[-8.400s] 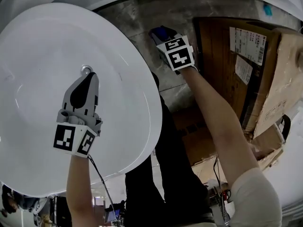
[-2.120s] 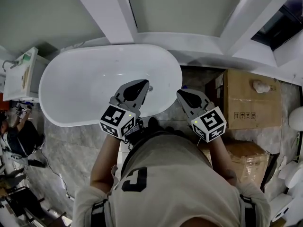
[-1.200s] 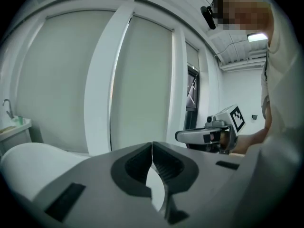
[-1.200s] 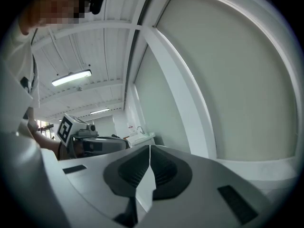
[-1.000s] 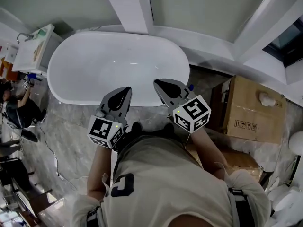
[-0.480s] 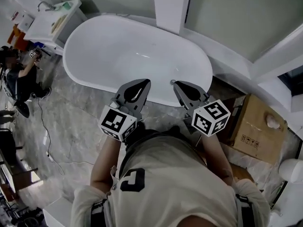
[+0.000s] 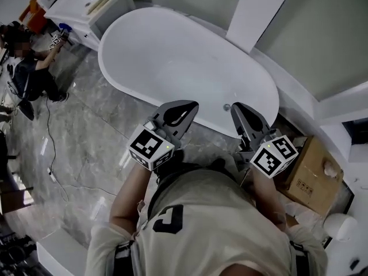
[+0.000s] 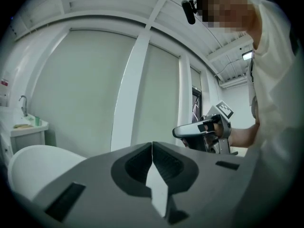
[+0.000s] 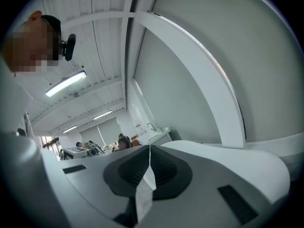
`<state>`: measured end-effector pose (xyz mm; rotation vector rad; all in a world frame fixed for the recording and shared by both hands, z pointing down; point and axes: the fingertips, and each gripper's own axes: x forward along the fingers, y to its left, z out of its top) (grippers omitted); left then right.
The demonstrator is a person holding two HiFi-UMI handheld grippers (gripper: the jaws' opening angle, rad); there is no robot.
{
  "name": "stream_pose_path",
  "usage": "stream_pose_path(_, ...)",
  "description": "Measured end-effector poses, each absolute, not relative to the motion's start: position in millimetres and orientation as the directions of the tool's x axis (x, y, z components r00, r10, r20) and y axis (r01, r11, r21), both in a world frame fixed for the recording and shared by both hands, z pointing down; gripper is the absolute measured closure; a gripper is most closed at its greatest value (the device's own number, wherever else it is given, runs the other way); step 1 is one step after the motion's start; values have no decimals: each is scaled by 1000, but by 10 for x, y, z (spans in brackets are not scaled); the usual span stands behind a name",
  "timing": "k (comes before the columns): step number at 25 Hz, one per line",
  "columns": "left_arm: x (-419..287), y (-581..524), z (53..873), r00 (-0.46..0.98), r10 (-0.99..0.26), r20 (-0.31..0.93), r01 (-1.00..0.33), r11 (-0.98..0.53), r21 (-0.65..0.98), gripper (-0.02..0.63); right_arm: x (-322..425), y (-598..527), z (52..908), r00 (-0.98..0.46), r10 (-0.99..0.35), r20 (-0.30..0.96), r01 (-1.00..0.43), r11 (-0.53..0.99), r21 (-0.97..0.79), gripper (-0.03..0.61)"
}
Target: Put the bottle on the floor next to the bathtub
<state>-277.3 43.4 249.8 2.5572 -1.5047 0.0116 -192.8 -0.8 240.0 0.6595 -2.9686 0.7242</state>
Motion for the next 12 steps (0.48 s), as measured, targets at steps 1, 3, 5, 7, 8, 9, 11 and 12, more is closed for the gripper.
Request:
stream_pose_path(1, -2907, 461, 2488, 491, -866, 94, -867, -476, 145, 555, -2051, 31, 2355, -911, -397, 112, -405, 808, -428, 549)
stream_pose_path(3, -3157, 500, 2475, 495, -864, 88, -864, -479, 155, 555, -2283, 140, 2232, -919, -383, 91, -385, 824, -417, 549)
stream_pose_path(5, -3372, 517, 2489, 499, -863, 83, -860, -480, 174, 555, -2461, 246, 2115, -927, -368, 66, -362, 839, -407, 551)
stream_pose_path(7, -3552, 511, 2525, 505, -859, 79, -854, -484, 192, 555, -2566, 298, 2092, -921, -382, 80, -383, 841, -382, 549)
stream_pose_path(8, -3626, 510, 2541, 513, -855, 76, -848, -490, 203, 555, -2593, 321, 2106, -913, -397, 95, -403, 837, -370, 549)
stream_pose_path(9, -3686, 515, 2553, 523, -849, 69, -839, -499, 216, 555, -2606, 351, 2127, -903, -414, 111, -425, 830, -361, 551)
stream_pose_path(11, -3762, 544, 2567, 543, -838, 52, -822, -517, 237, 555, -2597, 430, 2182, -886, -442, 141, -463, 817, -345, 551)
stream_pose_path(12, -3768, 562, 2578, 549, -835, 46, -817, -523, 243, 555, -2571, 473, 2214, -879, -451, 155, -476, 812, -339, 551)
